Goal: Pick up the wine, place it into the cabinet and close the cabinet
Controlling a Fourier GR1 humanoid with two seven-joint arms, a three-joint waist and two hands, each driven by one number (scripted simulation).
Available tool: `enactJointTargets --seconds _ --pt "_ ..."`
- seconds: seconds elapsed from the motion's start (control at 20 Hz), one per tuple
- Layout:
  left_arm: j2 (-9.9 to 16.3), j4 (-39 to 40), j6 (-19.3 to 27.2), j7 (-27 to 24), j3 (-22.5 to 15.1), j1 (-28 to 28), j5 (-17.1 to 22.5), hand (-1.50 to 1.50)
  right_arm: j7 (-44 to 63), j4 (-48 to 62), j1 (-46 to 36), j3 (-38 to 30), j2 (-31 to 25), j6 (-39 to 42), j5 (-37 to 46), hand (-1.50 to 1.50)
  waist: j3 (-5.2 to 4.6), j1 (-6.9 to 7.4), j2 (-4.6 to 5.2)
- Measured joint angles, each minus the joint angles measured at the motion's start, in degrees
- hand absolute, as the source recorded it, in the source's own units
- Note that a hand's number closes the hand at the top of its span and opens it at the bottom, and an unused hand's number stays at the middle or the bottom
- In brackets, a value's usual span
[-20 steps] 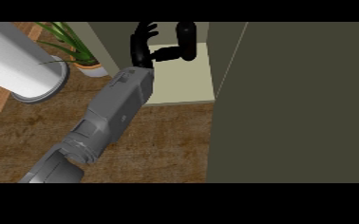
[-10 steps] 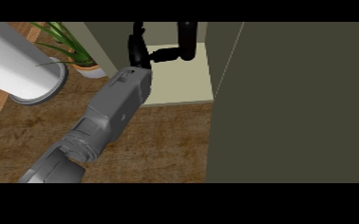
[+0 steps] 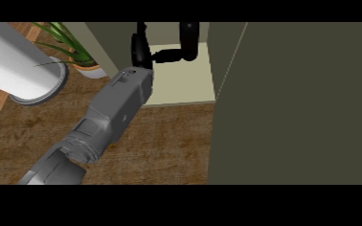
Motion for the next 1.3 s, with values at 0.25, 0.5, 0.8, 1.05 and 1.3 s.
enactJointTargets --seconds 0.25,0.5,0.8,1.05,1.3 --pt "-0.57 -1.82 -3.72 -2.57 0.65 0.63 -0.4 -1.5 0.6 -0.1 -0.7 -0.27 0.1 -0.15 0.03 -1.5 -0.05 0.88 -0.18" --pt "-1.09 -5.62 -6.77 -4.91 2.0 2.26 0.02 -1.5 0.3 -0.31 1.03 0.99 0.33 -0.54 0.14 -1.5 -0.07 1.86 -0.68" --pt "-1.4 -12.14 -8.32 -5.61 1.84 5.63 -0.52 -1.5 -0.06 -0.45 2.26 0.32 0.04 -0.79 0.18 -1.5 -0.07 3.07 -1.15" --pt "-0.92 -20.27 -8.37 -3.68 0.35 9.64 -1.29 -1.5 1.69 -0.52 0.68 0.35 0.33 -2.1 0.29 -1.5 -0.1 4.26 -1.59" --pt "-0.21 -30.79 -6.86 -0.66 -2.08 15.78 -2.46 -1.5 1.83 -0.49 0.75 1.54 0.49 -3.1 0.67 -1.5 -0.1 4.65 -1.81"
